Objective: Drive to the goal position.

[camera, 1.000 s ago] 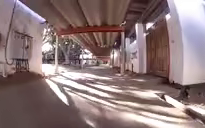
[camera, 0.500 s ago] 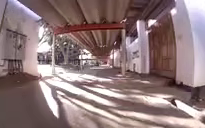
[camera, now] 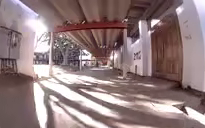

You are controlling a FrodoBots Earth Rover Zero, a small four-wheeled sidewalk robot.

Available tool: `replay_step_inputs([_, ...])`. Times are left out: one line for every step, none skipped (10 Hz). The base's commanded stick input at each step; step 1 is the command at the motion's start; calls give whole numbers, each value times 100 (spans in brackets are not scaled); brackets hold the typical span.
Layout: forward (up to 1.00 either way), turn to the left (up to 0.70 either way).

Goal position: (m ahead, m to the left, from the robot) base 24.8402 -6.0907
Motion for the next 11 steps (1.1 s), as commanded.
replay_step_inputs([70,0])
replay_step_inputs([70,0])
replay_step_inputs([70,0])
replay_step_inputs([70,0])
replay_step_inputs([70,0])
replay_step_inputs([70,0])
replay_step_inputs([70,0])
replay_step_inputs([70,0])
replay_step_inputs([70,0])
replay_step_inputs([70,0])
replay_step_inputs([70,0])
